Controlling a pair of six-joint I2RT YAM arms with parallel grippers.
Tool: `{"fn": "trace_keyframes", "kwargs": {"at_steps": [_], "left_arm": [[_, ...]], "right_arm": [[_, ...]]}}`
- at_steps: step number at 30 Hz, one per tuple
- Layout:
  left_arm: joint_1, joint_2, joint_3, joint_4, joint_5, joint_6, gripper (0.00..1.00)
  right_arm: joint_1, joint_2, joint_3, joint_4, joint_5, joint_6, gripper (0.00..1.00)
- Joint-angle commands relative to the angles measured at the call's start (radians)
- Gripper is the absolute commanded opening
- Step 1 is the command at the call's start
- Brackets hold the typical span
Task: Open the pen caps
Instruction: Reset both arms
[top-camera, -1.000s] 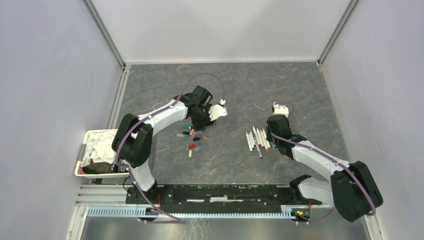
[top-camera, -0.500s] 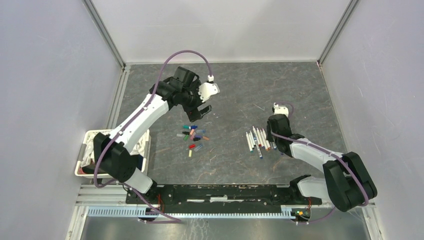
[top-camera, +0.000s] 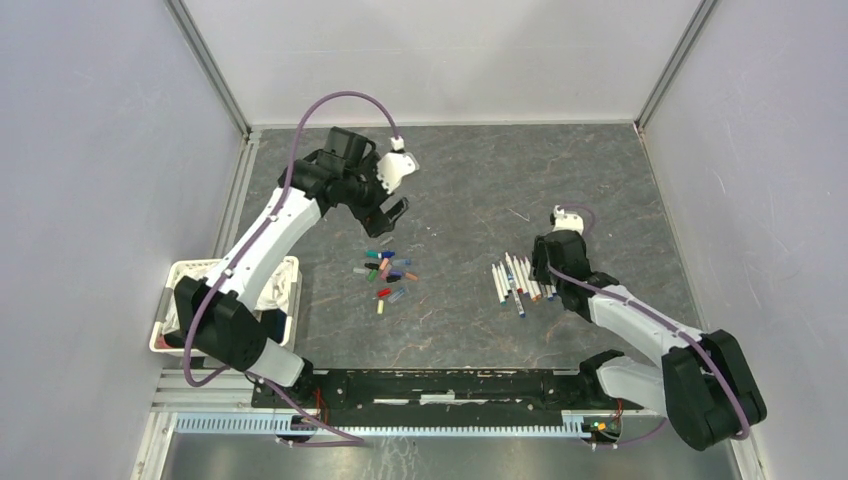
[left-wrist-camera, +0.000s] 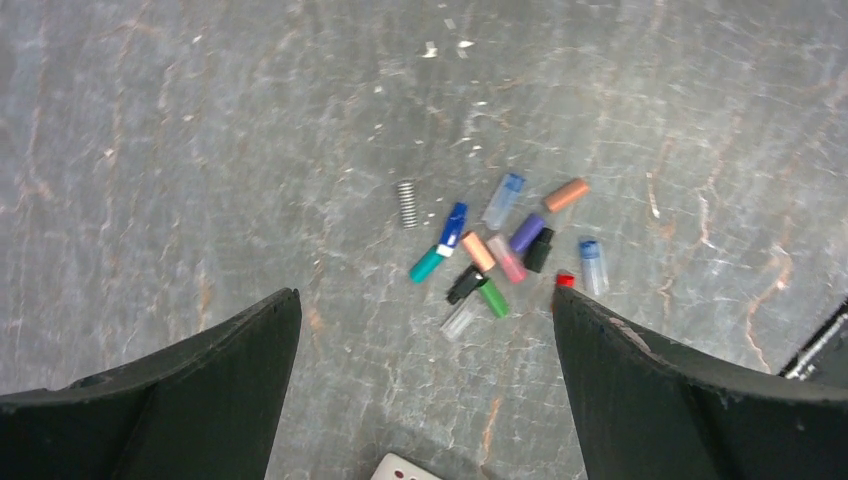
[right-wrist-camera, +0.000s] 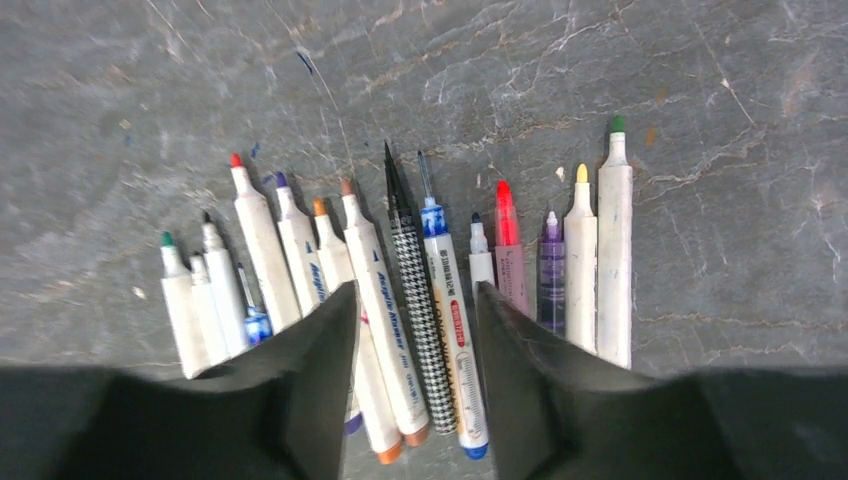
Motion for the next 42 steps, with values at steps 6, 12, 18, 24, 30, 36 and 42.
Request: {"fn": "trace_keyframes", "kwargs": {"at_steps": [6,12,18,24,30,36,42], "left_arm": [[0.184,-0.049,-0.072,0.287,-0.176,-0.256,1.00],[0.205,-0.107,-0.379,0.655,-0.252,-0.366,1.00],[0.237,-0.130,-0.693,1.037,-0.154,-0.420,1.00],[0.292,-0.081,-0.873,1.345,-0.064,-0.462,1.00],[0.326,-0.063,-0.973,1.517,-0.003,-0.500,1.00],[0.330,-0.127,-1.117,1.700,-0.008,-0.506,1.00],[0.330,-0.157,-1.144,1.707,-0.052,-0.463,1.00]], "right_arm": [[-0.041,-0.118,0.137,-0.127,0.184,0.015,0.97],[-0.063,-0.169,0.058,-0.051,0.571,0.016,0.98],[-0.076,-0.167,-0.140,0.247,0.776,-0.122,0.98],[-0.097,-0.137,-0.300,0.542,0.867,-0.200,0.95],[-0.134,-0.065,-0.419,0.894,0.832,-0.369,0.98],[-0.175,0.000,-0.487,1.116,0.745,-0.433,0.98],[-0.186,0.036,-0.467,1.133,0.734,-0.432,0.98]]}}
